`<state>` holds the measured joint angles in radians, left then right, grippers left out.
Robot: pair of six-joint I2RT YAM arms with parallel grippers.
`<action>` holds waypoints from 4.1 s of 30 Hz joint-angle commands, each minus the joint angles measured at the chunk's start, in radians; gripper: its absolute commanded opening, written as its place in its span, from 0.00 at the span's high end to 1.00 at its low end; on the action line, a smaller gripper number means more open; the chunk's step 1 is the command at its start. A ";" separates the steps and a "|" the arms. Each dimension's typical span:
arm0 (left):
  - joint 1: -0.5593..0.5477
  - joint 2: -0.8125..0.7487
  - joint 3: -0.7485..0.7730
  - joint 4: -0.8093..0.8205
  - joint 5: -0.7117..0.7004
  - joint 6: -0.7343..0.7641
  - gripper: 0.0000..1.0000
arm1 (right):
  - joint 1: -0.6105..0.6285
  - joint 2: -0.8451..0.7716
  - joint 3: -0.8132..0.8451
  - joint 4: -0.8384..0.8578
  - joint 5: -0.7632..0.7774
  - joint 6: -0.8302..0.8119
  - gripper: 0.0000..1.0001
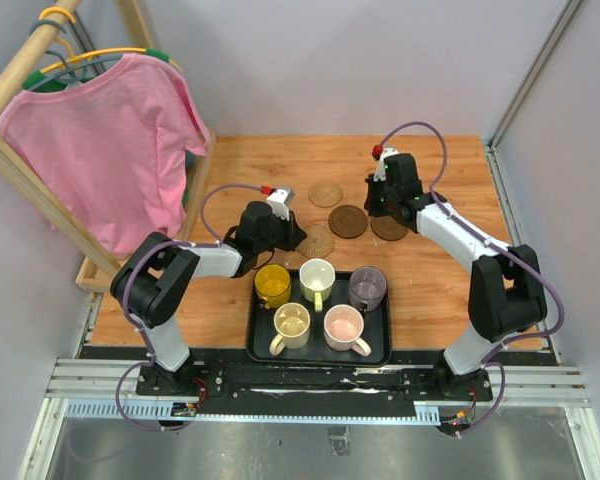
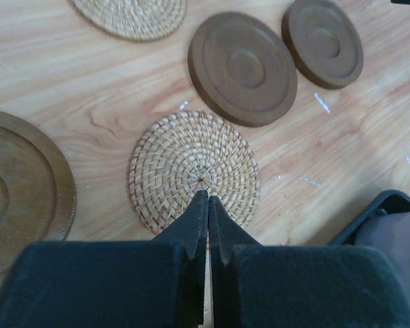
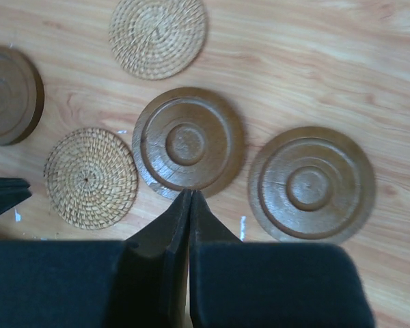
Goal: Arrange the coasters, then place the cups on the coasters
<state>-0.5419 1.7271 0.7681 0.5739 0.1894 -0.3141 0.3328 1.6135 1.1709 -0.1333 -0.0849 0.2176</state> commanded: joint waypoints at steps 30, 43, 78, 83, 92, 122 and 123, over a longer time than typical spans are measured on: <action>-0.044 0.259 0.148 -0.039 0.048 -0.108 0.99 | 0.087 0.453 0.205 -0.074 -0.101 0.010 0.99; 0.032 0.233 0.150 -0.085 -0.037 -0.153 1.00 | 0.087 0.418 0.105 -0.121 -0.020 0.029 0.99; 0.079 0.241 0.162 -0.039 -0.012 -0.163 0.99 | 0.162 0.403 0.146 -0.203 -0.035 0.064 0.99; 0.088 0.264 0.212 -0.059 -0.003 -0.152 0.99 | 0.171 0.400 0.141 -0.204 -0.046 0.064 0.99; 0.089 0.277 0.264 -0.074 0.011 -0.141 0.99 | 0.202 0.394 0.190 -0.231 -0.035 0.045 0.99; 0.138 0.164 0.184 -0.081 0.009 -0.093 0.99 | 0.117 0.759 0.907 -0.367 -0.004 -0.074 0.99; 0.138 0.166 0.186 -0.079 0.016 -0.093 0.99 | 0.115 0.767 0.909 -0.367 -0.007 -0.074 0.99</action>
<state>-0.4068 1.9022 0.9512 0.4767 0.1761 -0.4248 0.4618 2.3604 2.0228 -0.4736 -0.0582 0.1482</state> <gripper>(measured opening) 0.011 0.011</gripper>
